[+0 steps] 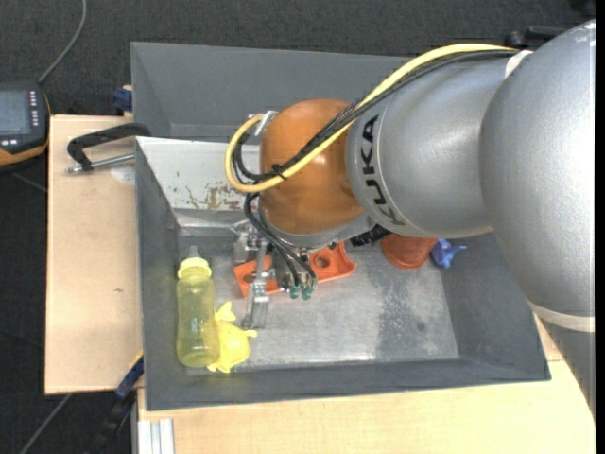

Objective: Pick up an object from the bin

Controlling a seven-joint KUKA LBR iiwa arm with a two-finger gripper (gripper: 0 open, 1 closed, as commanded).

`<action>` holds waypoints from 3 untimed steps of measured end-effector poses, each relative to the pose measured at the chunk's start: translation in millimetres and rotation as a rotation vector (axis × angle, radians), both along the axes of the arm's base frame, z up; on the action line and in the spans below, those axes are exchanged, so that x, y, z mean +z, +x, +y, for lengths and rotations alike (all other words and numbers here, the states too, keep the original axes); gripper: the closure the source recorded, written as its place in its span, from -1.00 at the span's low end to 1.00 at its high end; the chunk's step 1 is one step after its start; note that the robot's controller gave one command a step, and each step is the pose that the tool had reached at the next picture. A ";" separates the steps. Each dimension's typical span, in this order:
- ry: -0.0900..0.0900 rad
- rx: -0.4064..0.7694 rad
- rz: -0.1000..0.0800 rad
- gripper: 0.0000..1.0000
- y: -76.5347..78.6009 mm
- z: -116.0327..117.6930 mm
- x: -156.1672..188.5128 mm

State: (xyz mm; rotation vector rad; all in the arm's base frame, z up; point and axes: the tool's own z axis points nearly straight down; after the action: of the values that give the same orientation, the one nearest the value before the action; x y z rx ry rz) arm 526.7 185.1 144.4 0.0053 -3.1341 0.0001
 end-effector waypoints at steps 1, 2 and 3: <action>0.002 -0.002 -0.008 -1.00 2.1 -0.9 4.9; 0.006 0.140 -0.013 -1.00 24.7 -25.1 -28.3; 0.004 0.113 -0.013 -1.00 51.5 -65.4 -69.0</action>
Offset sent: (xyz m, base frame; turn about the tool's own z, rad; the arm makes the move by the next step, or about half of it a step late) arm 0.0459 -0.0642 -0.0744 -0.2667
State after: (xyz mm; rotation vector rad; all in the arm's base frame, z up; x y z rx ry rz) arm 578.3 119.8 75.4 0.1831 -3.1414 -0.0056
